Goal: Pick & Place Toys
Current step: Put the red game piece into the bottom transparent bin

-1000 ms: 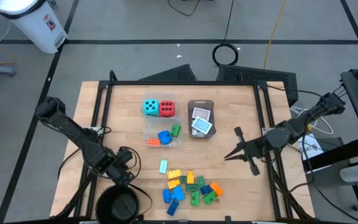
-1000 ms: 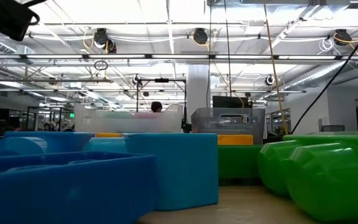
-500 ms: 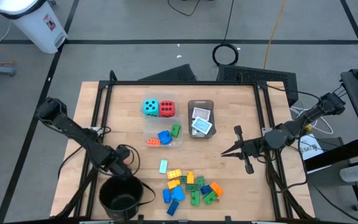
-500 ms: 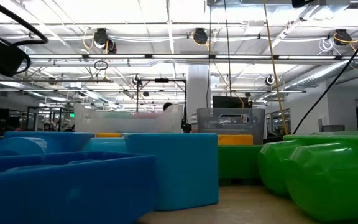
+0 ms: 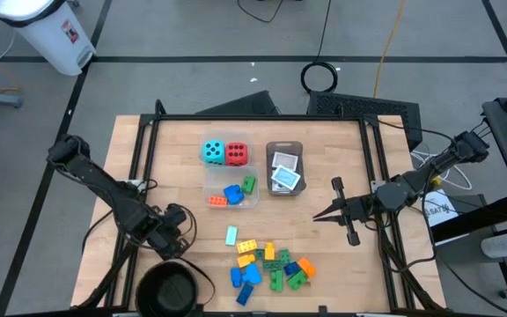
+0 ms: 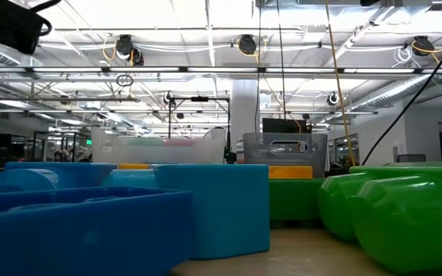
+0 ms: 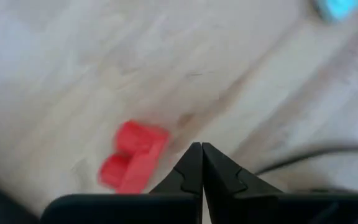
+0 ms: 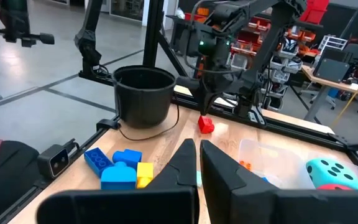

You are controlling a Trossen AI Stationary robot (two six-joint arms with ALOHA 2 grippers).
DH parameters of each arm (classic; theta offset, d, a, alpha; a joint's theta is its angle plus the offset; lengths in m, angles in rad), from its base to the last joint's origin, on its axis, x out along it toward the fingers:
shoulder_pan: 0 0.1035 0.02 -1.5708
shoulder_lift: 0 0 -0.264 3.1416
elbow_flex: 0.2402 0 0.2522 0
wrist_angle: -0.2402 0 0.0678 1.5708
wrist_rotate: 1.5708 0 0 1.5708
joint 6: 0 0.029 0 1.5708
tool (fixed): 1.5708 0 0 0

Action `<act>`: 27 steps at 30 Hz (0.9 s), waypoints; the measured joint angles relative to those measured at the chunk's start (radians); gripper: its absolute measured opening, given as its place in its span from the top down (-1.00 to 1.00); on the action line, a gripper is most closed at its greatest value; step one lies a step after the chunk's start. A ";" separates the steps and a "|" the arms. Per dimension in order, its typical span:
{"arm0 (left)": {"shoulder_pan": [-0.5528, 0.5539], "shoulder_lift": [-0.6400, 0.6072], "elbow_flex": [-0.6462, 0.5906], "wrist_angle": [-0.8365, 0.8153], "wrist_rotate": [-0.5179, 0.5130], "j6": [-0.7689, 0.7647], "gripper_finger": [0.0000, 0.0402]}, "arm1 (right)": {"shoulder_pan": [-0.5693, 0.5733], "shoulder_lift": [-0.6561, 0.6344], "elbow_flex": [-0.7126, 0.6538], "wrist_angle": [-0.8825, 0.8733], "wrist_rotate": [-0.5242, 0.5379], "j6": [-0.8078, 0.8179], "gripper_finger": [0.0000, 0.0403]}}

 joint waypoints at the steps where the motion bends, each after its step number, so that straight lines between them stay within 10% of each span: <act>1: 0.001 -0.011 0.000 -0.029 0.002 -0.048 0.98 | 0.000 0.000 0.000 0.000 0.000 0.002 1.00; 9: 0.000 -0.025 -0.060 -0.178 0.168 -0.417 0.97 | 0.000 0.000 0.000 0.000 0.000 0.002 1.00; 27: 0.139 -0.027 -0.219 0.275 -0.024 -0.119 0.93 | 0.000 0.000 0.000 0.008 0.000 -0.001 1.00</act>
